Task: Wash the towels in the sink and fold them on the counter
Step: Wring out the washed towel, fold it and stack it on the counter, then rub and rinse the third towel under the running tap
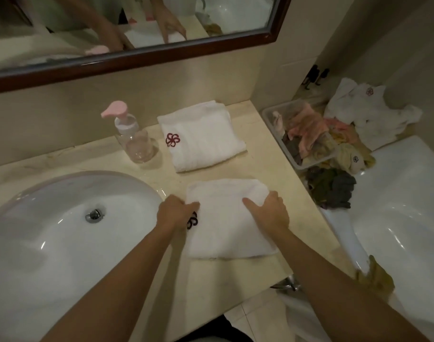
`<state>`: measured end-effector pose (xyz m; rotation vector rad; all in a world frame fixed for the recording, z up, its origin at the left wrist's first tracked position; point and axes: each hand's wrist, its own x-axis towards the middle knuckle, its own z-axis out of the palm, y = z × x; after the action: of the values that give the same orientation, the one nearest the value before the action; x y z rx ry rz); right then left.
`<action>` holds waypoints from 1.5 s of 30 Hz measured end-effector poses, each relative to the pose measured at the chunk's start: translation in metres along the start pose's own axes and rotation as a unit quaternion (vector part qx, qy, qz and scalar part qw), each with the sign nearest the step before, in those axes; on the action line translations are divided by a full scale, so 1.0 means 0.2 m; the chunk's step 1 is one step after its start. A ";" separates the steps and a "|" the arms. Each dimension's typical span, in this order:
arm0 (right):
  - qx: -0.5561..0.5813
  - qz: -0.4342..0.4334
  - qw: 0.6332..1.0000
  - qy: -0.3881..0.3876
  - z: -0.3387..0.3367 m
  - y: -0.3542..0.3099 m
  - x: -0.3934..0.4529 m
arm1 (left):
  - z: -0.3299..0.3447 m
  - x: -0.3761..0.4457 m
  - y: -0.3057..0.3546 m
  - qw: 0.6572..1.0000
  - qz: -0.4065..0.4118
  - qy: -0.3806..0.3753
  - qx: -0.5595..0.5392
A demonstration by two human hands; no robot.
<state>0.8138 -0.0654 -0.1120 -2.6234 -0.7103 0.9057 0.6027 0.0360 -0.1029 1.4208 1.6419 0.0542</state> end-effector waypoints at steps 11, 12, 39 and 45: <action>0.113 -0.114 0.987 0.017 -0.17 -0.24 -0.03 | -0.06 -0.09 0.04 0.947 0.109 -0.065 -0.295; 0.127 -0.135 0.982 0.025 -0.21 -0.30 -0.01 | -0.08 -0.07 0.06 0.940 0.115 -0.045 -0.317; -0.165 -0.283 0.930 0.169 -0.16 -1.00 0.50 | -0.26 0.35 0.56 0.984 0.033 0.166 -0.063; -0.183 -0.476 0.860 0.008 -0.06 -0.97 0.06 | -0.43 0.00 0.37 0.982 0.117 0.123 -0.086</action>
<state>0.7605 0.1033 -0.0309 -2.0390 -2.0605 0.4466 0.6019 0.1036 -0.0124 1.5114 1.6135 0.5117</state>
